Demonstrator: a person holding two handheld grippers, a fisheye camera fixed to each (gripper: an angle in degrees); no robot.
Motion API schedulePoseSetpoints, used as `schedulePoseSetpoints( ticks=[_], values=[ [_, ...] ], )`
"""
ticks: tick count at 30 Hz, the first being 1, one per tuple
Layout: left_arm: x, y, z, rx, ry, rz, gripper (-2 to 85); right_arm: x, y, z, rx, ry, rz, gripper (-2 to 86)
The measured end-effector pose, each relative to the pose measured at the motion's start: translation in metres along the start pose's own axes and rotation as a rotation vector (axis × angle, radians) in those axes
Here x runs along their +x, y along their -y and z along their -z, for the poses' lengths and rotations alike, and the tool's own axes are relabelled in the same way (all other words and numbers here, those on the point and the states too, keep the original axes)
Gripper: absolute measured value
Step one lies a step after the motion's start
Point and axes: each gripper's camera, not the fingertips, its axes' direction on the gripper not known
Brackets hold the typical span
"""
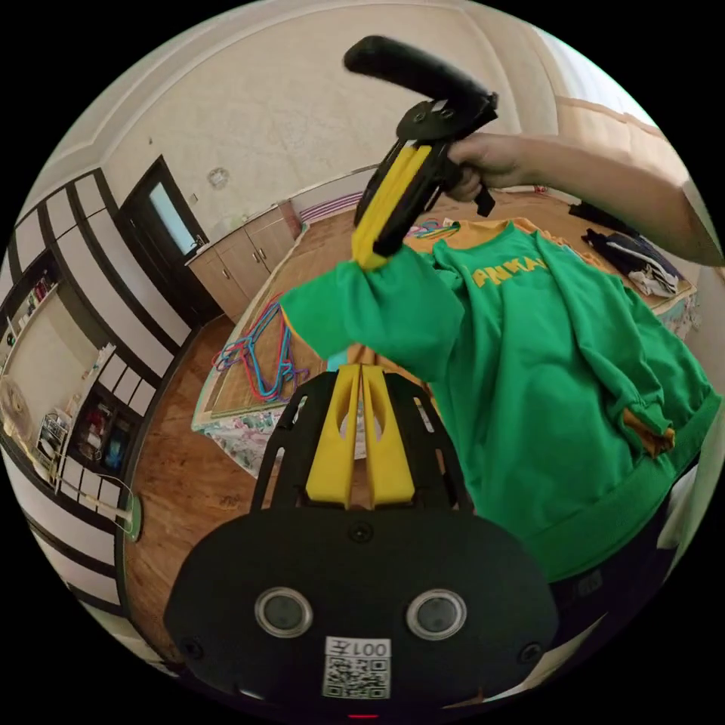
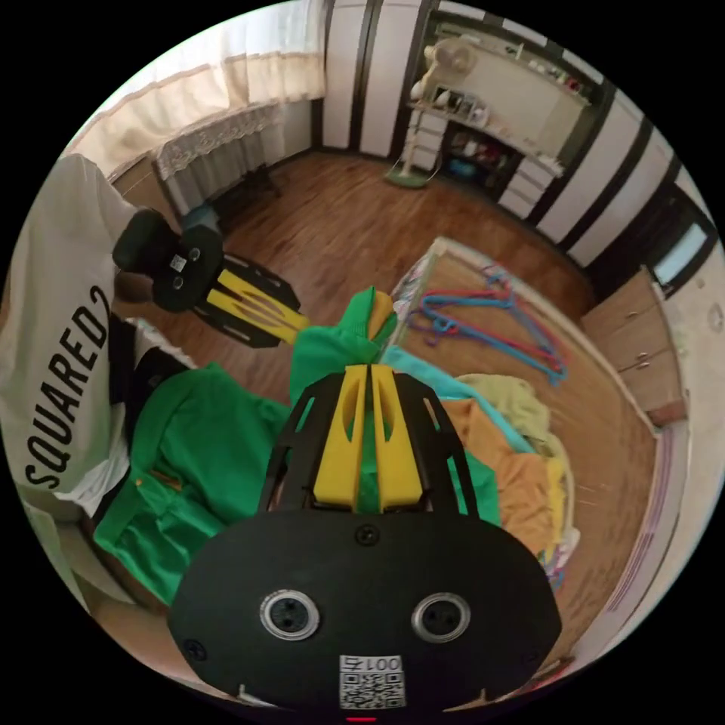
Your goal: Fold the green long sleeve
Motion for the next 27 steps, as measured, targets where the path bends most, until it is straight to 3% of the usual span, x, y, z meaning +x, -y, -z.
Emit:
schedulePoseSetpoints(
  ticks=[4,8,11,16,21,27],
  values=[
    [-0.013,0.03,0.005,0.057,-0.032,0.053,-0.1,-0.004,-0.015,0.07,0.124,-0.206,0.004,0.6],
    [-0.023,0.08,0.007,0.151,-0.243,0.082,5.1,-0.014,-0.037,0.13,0.141,-0.302,0.026,0.5],
    [-0.016,0.115,0.003,0.15,-0.33,0.05,7.7,-0.034,-0.064,0.165,0.136,-0.304,0.025,0.4],
    [0.033,0.147,0.018,0.193,-0.386,-0.1,3.5,-0.083,-0.129,0.2,0.072,-0.297,-0.027,0.4],
    [0.128,0.151,0.028,0.111,-0.486,-0.387,2.4,-0.129,-0.236,0.2,-0.008,-0.25,-0.284,0.5],
    [0.167,0.144,0.015,-0.086,-0.318,-0.555,2.5,-0.168,-0.333,0.136,-0.219,-0.045,-0.523,0.5]
  ],
)
